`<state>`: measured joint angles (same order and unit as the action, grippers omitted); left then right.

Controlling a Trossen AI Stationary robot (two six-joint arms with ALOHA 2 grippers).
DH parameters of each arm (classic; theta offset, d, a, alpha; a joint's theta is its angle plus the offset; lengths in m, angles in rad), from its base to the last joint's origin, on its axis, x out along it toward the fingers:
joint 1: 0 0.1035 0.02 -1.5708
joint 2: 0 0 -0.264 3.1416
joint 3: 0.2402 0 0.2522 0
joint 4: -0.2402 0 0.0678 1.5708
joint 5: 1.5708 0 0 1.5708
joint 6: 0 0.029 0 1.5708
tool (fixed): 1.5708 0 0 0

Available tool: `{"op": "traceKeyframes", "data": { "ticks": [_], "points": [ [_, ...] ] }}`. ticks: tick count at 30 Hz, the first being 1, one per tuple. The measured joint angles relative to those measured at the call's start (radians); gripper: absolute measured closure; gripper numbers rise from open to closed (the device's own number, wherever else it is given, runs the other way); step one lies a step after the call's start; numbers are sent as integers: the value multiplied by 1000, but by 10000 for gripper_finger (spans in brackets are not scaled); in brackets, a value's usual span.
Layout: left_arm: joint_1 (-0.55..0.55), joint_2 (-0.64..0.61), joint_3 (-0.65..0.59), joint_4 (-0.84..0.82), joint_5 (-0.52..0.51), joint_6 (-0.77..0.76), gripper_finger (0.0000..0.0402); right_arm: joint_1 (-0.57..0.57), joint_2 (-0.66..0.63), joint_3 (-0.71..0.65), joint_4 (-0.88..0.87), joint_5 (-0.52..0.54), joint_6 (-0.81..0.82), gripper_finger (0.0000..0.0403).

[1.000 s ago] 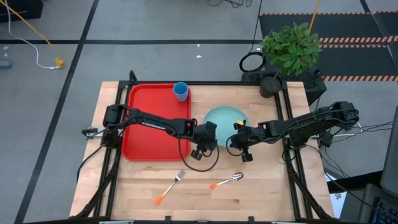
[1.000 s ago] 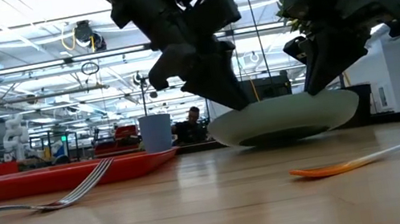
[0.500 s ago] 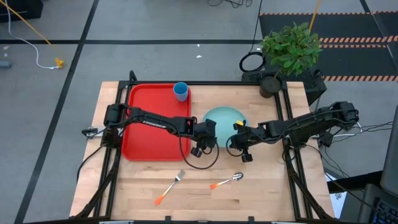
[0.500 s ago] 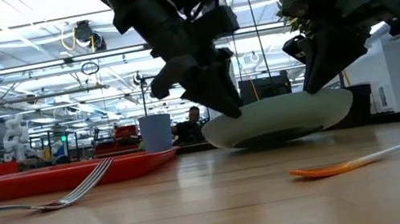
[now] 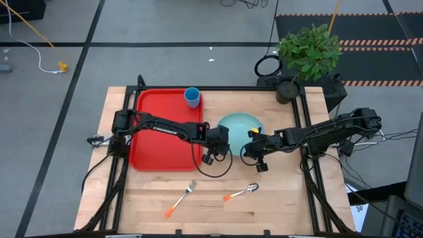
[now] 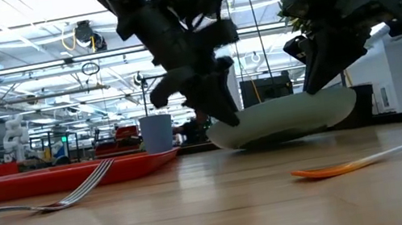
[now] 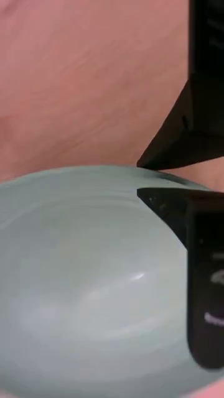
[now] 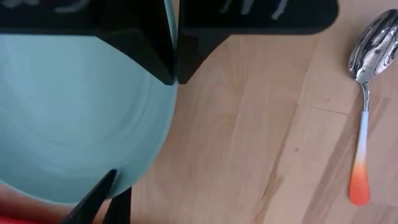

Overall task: Pick and place plate/cup/fork/spoon on tray
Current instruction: Put the light green plate on the red serving tray to the bottom right of the blue cup

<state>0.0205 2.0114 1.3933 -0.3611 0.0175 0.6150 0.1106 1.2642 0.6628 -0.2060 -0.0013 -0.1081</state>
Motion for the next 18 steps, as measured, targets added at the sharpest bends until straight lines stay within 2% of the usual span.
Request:
{"op": "traceKeyframes", "data": {
  "ticks": [5, 9, 14, 18],
  "points": [
    [-2, 2, -1, -10, 14, 47, 391, -1, 1, 0, 0, 8, 7, 403],
    [0, -10, 0, -23, 12, 49, 385, 0, 0, 0, 8, 5, 17, 399],
    [-12, -35, 3, -55, 1, 56, 393, 0, -36, 0, 28, 9, 44, 375],
    [-42, -86, 4, -96, -94, 42, 389, 8, -122, 1, 22, 75, 59, 355]
  ]
}}
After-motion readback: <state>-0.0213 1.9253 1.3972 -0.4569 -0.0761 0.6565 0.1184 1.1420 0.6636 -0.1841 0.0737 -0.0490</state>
